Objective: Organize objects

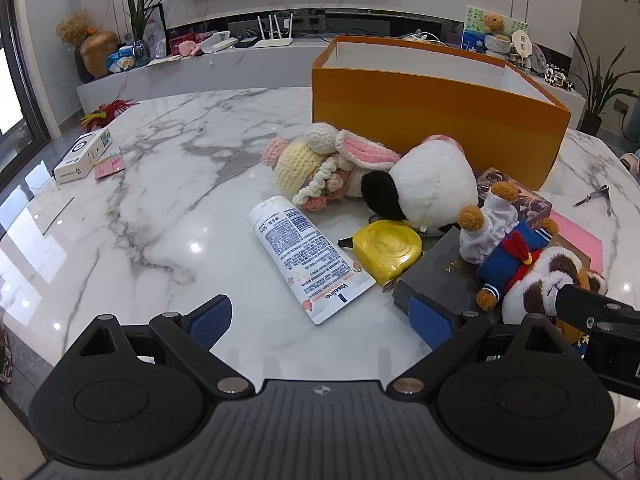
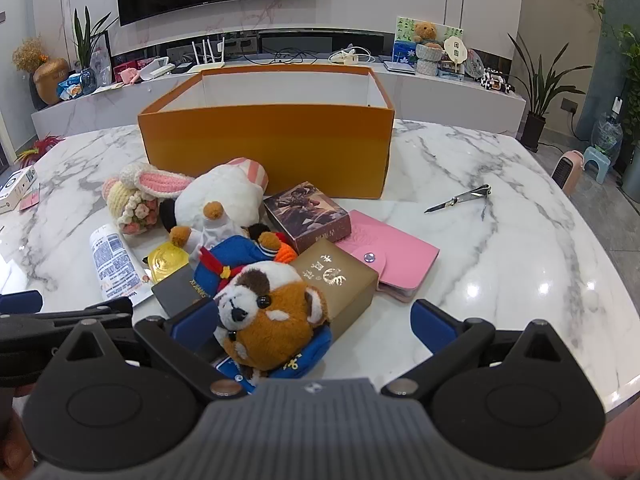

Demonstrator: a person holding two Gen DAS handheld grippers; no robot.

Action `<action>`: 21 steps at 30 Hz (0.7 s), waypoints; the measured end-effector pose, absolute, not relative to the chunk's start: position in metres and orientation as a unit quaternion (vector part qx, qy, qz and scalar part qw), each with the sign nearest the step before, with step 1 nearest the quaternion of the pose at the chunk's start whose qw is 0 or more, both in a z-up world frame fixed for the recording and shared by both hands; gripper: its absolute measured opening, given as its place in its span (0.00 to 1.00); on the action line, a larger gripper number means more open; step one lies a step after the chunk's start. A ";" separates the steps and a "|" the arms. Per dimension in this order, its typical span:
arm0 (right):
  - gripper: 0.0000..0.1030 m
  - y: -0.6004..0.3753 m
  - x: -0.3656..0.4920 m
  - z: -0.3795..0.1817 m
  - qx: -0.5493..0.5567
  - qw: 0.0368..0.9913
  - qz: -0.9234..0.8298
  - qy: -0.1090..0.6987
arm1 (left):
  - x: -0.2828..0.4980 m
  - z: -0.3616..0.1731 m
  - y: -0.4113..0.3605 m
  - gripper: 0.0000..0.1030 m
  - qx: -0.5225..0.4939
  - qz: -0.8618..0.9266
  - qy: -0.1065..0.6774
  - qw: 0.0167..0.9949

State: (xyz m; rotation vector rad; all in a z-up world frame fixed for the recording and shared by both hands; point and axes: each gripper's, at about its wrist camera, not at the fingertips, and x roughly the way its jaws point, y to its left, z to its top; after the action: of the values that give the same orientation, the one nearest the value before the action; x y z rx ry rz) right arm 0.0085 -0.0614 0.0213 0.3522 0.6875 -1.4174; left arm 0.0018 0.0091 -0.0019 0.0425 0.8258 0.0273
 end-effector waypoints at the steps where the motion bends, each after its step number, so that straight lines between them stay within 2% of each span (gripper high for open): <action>1: 0.99 -0.062 0.009 0.020 0.157 0.691 -0.634 0.309 | 0.001 -0.002 0.009 1.00 0.020 0.013 0.401 0.916; 21: 0.99 -0.063 0.009 0.019 0.158 0.688 -0.637 0.309 | 0.001 -0.002 0.010 1.00 0.022 0.003 0.401 0.916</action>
State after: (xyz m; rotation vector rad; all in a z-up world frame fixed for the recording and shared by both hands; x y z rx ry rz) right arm 0.0089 -0.0628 0.0190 0.3525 0.6909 -1.4260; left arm 0.0008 0.0100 -0.0018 0.0453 0.8246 0.0058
